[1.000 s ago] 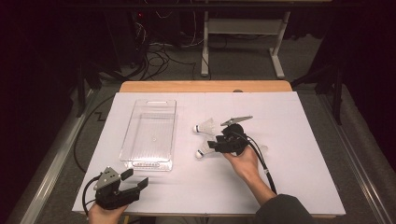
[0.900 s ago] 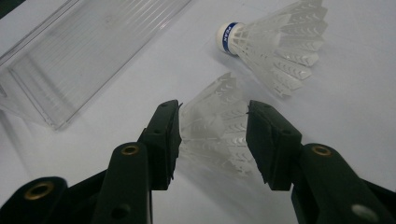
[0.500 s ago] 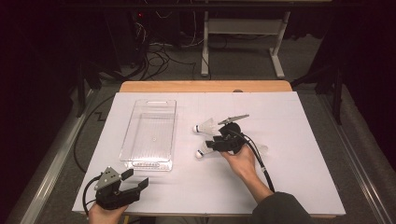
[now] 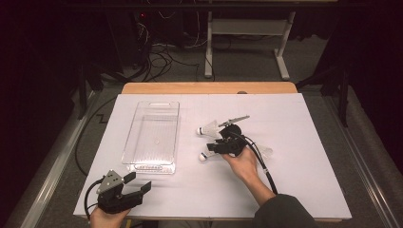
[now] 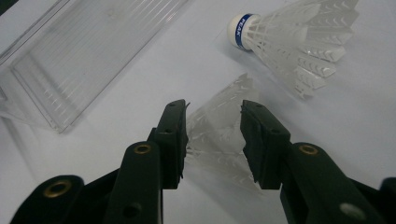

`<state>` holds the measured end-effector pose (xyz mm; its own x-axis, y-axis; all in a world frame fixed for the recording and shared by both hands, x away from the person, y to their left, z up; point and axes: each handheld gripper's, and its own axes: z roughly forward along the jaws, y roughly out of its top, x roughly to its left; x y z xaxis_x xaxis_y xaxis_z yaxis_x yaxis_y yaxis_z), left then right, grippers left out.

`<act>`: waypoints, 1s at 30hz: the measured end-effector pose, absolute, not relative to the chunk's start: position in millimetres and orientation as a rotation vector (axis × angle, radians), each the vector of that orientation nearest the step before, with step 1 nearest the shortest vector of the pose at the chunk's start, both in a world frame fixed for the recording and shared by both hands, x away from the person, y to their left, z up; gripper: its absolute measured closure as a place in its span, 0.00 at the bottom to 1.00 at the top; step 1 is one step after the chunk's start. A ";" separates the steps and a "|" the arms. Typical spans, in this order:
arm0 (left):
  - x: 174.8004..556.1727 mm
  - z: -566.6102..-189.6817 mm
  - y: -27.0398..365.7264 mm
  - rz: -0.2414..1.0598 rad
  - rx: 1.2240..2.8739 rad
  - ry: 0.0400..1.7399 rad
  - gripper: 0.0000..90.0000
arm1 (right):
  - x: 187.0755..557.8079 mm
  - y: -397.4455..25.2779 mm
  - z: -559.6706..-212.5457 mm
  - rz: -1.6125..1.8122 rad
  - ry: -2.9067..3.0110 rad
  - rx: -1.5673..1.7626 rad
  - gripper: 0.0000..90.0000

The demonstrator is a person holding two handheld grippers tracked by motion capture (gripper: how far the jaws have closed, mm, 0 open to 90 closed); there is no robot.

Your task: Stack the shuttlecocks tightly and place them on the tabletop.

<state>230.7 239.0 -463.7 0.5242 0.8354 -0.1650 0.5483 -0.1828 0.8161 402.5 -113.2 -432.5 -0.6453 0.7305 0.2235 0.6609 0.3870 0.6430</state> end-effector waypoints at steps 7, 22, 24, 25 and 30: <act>230.5 -463.5 238.7 0.407 1.866 1.139 0.33 | 402.4 -112.3 -434.0 1.086 2.545 1.279 0.73; 229.7 -463.4 234.5 0.443 1.902 1.125 0.33 | 399.5 -112.4 -432.4 1.073 2.575 1.257 0.81; 229.7 -463.4 234.3 0.445 1.907 1.125 0.33 | 398.4 -112.2 -431.9 1.070 2.579 1.258 0.82; 229.7 -463.5 234.3 0.445 1.905 1.126 0.33 | 398.1 -112.2 -431.6 1.067 2.583 1.252 0.83; 230.3 -463.7 234.2 0.440 1.907 1.127 0.33 | 393.6 -110.0 -430.2 1.066 2.582 1.223 0.86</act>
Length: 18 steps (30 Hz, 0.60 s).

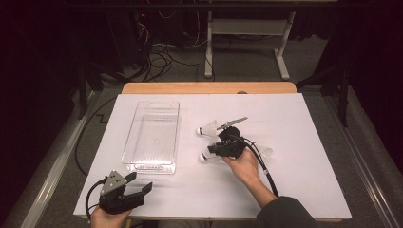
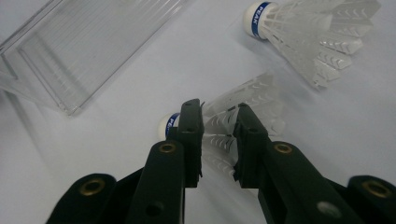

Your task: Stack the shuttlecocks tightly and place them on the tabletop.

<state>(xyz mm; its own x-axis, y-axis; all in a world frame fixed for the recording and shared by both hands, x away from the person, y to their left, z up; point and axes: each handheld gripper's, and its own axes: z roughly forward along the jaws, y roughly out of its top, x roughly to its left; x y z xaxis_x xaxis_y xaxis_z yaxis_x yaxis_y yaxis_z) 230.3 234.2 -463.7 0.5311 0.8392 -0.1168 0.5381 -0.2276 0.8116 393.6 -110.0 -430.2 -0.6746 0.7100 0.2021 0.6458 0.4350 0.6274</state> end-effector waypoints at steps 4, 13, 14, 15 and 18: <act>230.1 -463.6 234.1 0.441 1.911 1.123 0.33 | 390.9 -108.7 -429.0 1.061 2.591 1.211 0.89; 230.4 -463.9 233.9 0.439 1.910 1.126 0.33 | 390.0 -109.4 -429.6 1.061 2.615 1.196 0.95; 230.4 -463.9 233.9 0.438 1.910 1.126 0.33 | 389.7 -109.4 -429.7 1.062 2.616 1.195 0.95; 230.4 -464.0 233.8 0.438 1.911 1.126 0.33 | 389.5 -109.4 -429.7 1.062 2.616 1.195 0.95; 230.4 -464.0 233.7 0.438 1.912 1.126 0.33 | 388.7 -109.3 -429.5 1.057 2.624 1.197 0.97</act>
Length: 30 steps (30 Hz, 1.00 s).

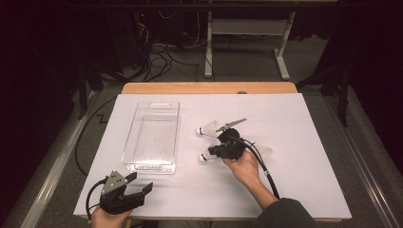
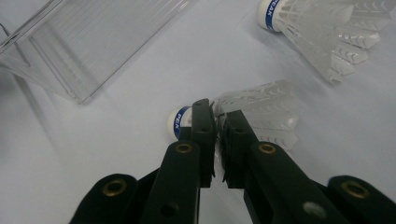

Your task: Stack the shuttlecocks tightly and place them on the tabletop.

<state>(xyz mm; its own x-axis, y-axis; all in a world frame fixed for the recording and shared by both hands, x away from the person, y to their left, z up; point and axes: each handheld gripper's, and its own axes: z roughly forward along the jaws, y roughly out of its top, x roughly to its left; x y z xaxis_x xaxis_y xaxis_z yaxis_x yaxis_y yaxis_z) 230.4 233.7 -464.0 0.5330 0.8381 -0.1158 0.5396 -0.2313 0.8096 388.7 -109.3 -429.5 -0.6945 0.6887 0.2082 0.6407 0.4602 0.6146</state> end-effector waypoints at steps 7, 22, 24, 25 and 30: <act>230.5 -464.2 233.8 0.436 1.913 1.125 0.33 | 386.2 -109.0 -428.9 1.075 2.643 1.177 1.00; 230.6 -464.4 234.1 0.432 1.904 1.130 0.33 | 379.2 -111.2 -426.1 1.140 2.655 1.130 1.00; 230.5 -464.5 234.0 0.431 1.905 1.131 0.33 | 378.9 -114.4 -425.5 1.144 2.648 1.135 1.00; 230.5 -464.5 234.0 0.432 1.905 1.131 0.33 | 378.7 -116.4 -425.1 1.146 2.643 1.137 1.00; 230.7 -464.4 234.5 0.432 1.904 1.133 0.33 | 377.7 -123.1 -423.0 1.160 2.630 1.147 1.00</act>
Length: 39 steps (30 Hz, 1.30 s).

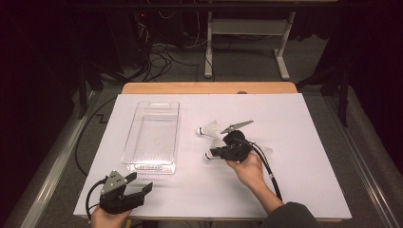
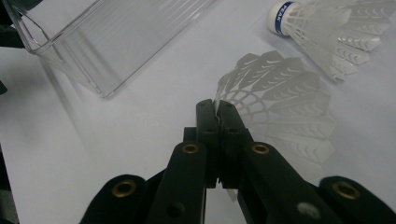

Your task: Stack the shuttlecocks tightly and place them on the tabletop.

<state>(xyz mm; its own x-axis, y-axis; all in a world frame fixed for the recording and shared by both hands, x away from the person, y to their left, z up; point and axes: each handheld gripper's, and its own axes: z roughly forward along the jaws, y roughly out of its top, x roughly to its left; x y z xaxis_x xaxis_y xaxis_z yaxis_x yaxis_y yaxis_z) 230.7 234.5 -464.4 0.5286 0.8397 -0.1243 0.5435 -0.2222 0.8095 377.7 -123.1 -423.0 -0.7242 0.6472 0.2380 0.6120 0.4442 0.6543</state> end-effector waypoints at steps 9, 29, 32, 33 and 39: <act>229.4 -464.2 236.5 0.437 1.888 1.140 0.33 | 376.0 -128.1 -423.5 1.162 2.622 1.162 1.00; 229.9 -464.4 238.4 0.428 1.883 1.148 0.34 | 372.8 -150.8 -421.3 1.168 2.594 1.186 1.00; 229.7 -464.3 238.8 0.430 1.881 1.149 0.34 | 373.7 -153.6 -420.2 1.173 2.583 1.192 1.00; 229.7 -464.4 238.9 0.430 1.881 1.150 0.34 | 374.0 -154.0 -420.0 1.171 2.582 1.201 1.00; 229.0 -464.4 239.0 0.432 1.881 1.150 0.34 | 376.0 -156.1 -419.7 1.166 2.578 1.205 1.00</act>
